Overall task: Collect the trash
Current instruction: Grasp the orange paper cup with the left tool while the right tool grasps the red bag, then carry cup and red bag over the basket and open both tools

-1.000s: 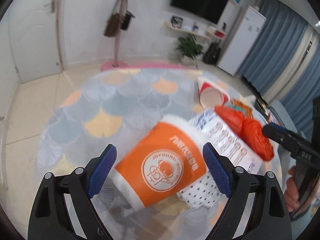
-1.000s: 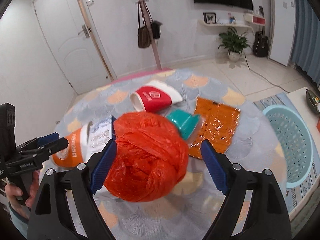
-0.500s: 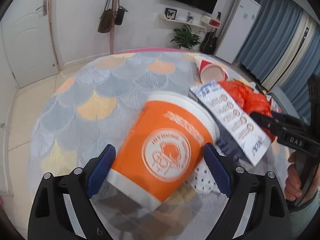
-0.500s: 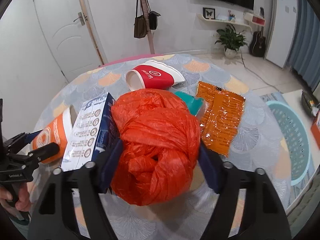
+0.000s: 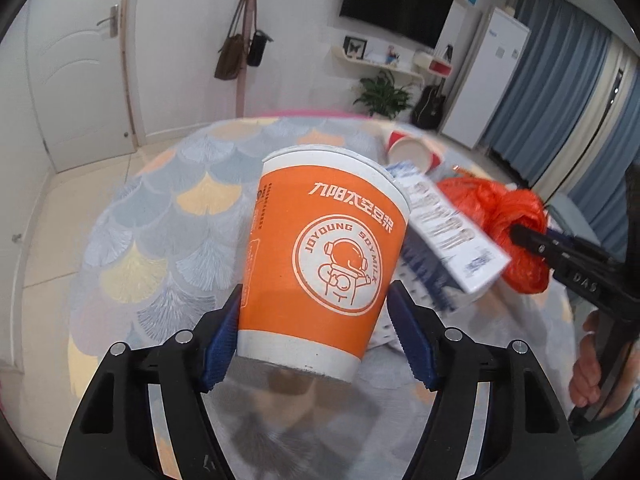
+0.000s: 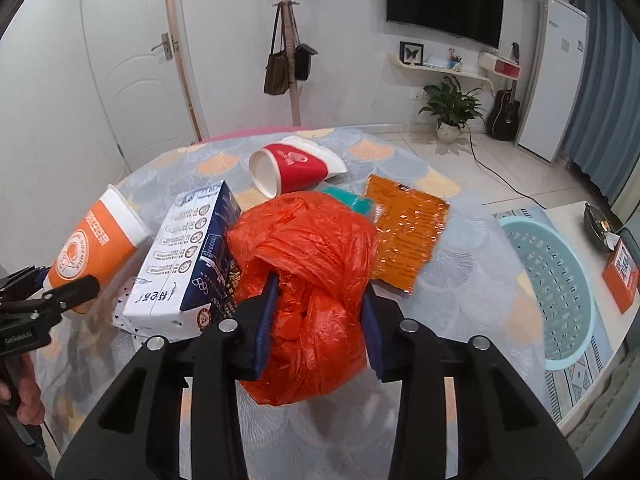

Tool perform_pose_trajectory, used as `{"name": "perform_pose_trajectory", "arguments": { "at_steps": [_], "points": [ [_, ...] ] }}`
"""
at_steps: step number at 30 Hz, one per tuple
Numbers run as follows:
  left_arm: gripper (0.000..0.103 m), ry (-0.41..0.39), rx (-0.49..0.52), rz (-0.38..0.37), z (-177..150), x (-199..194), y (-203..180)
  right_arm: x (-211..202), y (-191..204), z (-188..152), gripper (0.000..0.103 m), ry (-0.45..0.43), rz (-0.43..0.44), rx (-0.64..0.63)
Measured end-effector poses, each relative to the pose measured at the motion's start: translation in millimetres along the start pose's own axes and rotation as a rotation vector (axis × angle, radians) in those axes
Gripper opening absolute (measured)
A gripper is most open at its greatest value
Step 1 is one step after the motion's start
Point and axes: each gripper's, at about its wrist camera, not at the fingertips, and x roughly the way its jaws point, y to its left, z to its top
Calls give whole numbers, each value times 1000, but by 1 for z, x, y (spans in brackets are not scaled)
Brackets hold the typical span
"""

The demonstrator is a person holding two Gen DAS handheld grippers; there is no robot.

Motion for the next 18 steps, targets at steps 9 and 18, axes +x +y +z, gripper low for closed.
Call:
{"name": "perform_pose_trajectory", "arguments": {
  "at_steps": [9, 18],
  "points": [
    [68, -129, 71, -67, 20, -42, -47, -47, -28, 2, 34, -117, -43, 51],
    [68, -169, 175, -197, 42, -38, -128, -78, -100, 4, 33, -183, -110, 189]
  ]
}}
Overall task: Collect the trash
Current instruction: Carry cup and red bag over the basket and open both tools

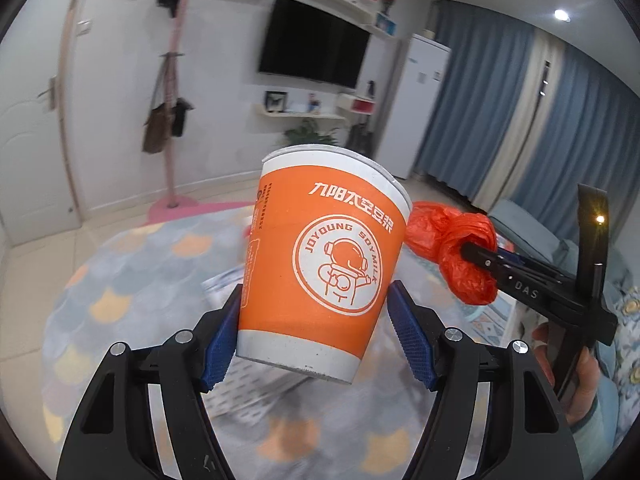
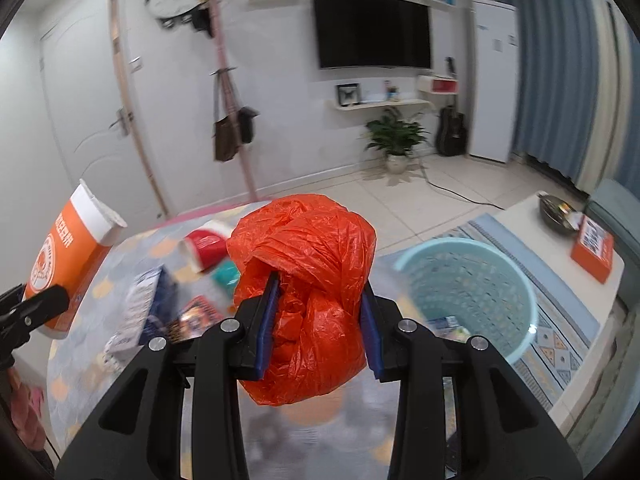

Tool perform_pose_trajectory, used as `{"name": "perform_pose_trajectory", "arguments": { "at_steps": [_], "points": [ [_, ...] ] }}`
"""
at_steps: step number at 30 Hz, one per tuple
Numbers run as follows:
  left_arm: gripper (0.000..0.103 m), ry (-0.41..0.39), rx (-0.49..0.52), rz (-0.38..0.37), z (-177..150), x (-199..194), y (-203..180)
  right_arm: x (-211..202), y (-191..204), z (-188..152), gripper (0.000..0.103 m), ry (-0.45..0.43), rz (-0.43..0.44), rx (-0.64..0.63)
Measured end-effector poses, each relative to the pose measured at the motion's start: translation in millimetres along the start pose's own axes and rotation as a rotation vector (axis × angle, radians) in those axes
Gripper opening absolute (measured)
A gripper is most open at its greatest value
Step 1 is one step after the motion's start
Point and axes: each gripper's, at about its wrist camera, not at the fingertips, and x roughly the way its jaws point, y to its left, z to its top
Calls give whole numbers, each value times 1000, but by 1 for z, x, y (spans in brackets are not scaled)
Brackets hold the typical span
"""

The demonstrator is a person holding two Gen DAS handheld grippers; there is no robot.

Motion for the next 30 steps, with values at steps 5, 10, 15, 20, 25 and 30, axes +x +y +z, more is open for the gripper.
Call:
{"name": "perform_pose_trajectory", "arguments": {
  "at_steps": [5, 10, 15, 20, 25, 30],
  "points": [
    [68, 0, 43, -55, 17, 25, -38, 7, -57, 6, 34, 12, -54, 115],
    [68, -20, 106, -53, 35, 53, -86, 28, -121, 7, 34, 72, -96, 266],
    [68, -2, 162, -93, 53, 91, -132, 48, -174, 2, 34, 109, -142, 365],
    [68, 44, 177, -116, 63, 133, -161, 71, -204, -10, 34, 147, -191, 397],
    [68, 123, 165, -139, 66, 185, -178, 98, -224, -24, 36, 197, -222, 426],
    [69, 198, 144, -163, 58, 227, -184, 115, -239, -33, 41, 230, -235, 446]
  ]
}}
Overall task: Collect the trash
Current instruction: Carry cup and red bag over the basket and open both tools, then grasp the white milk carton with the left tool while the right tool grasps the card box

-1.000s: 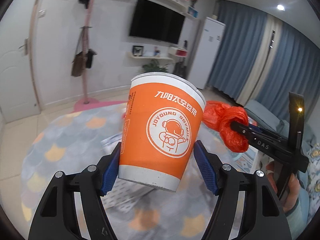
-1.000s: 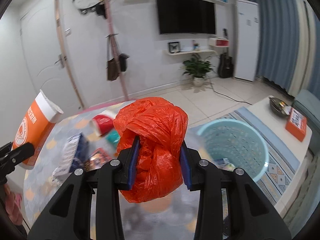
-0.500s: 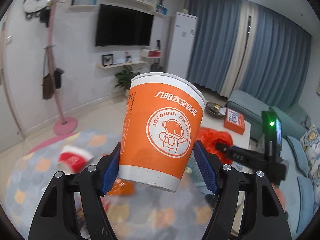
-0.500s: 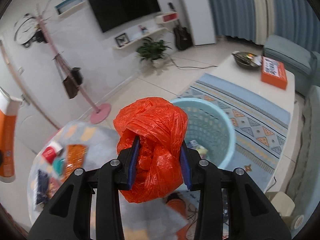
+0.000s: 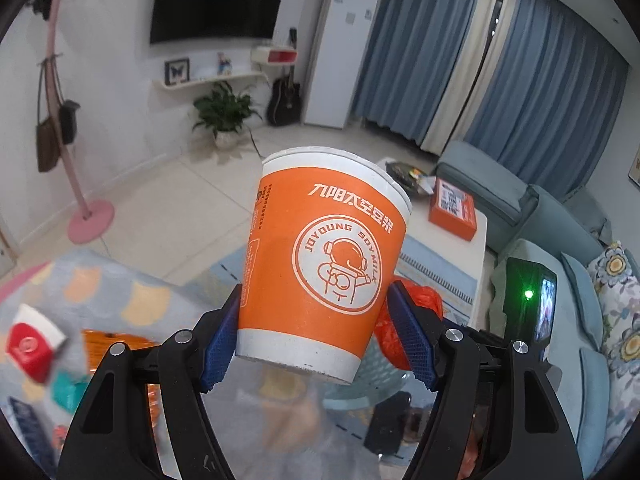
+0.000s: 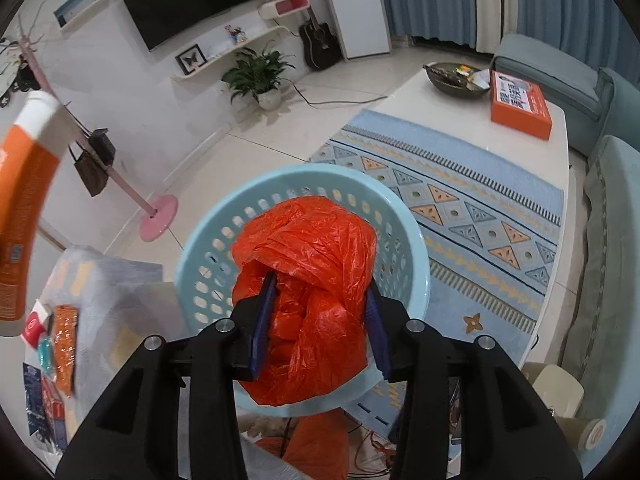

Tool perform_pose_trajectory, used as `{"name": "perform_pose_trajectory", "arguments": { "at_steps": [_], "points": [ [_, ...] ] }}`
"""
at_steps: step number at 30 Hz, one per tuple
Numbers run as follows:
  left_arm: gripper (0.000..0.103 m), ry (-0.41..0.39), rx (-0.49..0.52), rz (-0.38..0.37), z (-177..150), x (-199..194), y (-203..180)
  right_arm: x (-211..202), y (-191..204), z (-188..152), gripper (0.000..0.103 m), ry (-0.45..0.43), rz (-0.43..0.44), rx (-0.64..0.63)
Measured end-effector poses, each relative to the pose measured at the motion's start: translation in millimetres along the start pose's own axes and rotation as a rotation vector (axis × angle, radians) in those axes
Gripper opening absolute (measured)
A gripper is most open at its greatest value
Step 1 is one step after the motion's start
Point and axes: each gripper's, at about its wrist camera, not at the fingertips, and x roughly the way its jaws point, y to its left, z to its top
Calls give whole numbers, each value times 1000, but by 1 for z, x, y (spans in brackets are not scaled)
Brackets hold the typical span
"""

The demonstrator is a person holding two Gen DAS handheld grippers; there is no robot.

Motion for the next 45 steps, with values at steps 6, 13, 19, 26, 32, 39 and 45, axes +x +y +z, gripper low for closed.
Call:
{"name": "perform_pose_trajectory", "arguments": {
  "at_steps": [6, 13, 19, 26, 32, 39, 45],
  "points": [
    [69, 43, 6, -11, -5, 29, -9, 18, -8, -2, 60, 46, 21, 12],
    [68, 80, -50, -40, -7, 53, -4, 20, -26, -7, 64, 60, 33, 45],
    [72, 116, -96, -60, -18, 57, 4, 12, -33, -11, 64, 56, 38, 51],
    [72, 81, -102, -53, -27, 25, 12, -10, -19, -15, 64, 34, 69, 31],
    [73, 3, -101, -28, -30, -29, 14, -42, 6, -18, 64, -4, 114, -18],
    [80, -66, -149, 75, -46, -95, 38, -71, 52, -28, 66, -29, 162, -102],
    [83, -77, -250, 181, -64, -138, 85, -88, 100, -45, 69, -37, 200, -202]
  ]
}}
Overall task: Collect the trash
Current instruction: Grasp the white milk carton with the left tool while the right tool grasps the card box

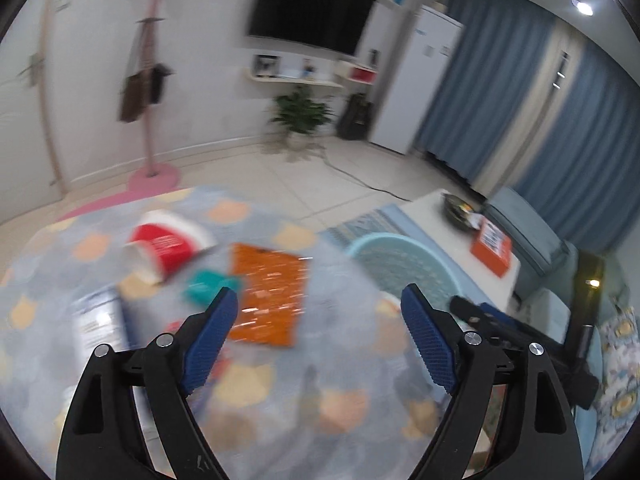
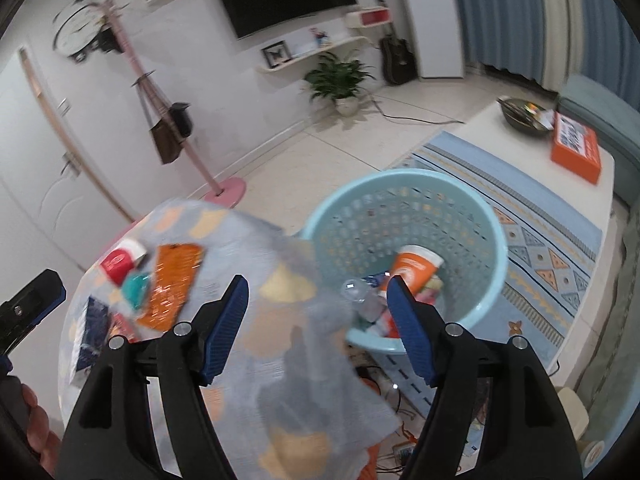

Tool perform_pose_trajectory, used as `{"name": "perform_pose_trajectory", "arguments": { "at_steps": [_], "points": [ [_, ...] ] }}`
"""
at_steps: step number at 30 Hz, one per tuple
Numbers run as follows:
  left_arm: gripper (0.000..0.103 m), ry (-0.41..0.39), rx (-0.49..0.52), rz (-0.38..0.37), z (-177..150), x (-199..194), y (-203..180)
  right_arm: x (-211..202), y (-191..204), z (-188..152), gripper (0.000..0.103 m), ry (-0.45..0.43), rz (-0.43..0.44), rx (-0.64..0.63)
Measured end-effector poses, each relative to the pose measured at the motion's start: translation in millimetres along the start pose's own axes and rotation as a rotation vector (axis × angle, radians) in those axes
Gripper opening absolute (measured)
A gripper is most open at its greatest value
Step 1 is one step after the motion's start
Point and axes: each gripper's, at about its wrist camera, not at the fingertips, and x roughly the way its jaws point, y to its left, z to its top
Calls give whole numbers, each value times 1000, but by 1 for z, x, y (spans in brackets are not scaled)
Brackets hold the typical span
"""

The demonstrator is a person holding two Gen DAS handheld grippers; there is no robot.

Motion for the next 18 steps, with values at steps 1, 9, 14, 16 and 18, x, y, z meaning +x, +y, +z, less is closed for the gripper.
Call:
{"name": "perform_pose_trajectory", "arguments": {
  "at_steps": [1, 9, 14, 16, 18],
  "points": [
    [85, -9, -27, 30, -3, -6, 15, -1, 7, -2, 70, -1, 3, -13],
    [86, 64, -252, 90, -26, -5, 110, 6, 79, -27, 74, 34, 45, -147],
    [86, 113, -250, 128, -29, 3, 122, 11, 120, -50, 74, 73, 68, -240],
    [86, 118, -229, 159, -30, 4, 121, 12, 134, -58, 74, 86, 76, -274],
    [86, 120, -205, 190, -30, 5, 120, 12, 142, -63, 74, 95, 81, -297]
  ]
}}
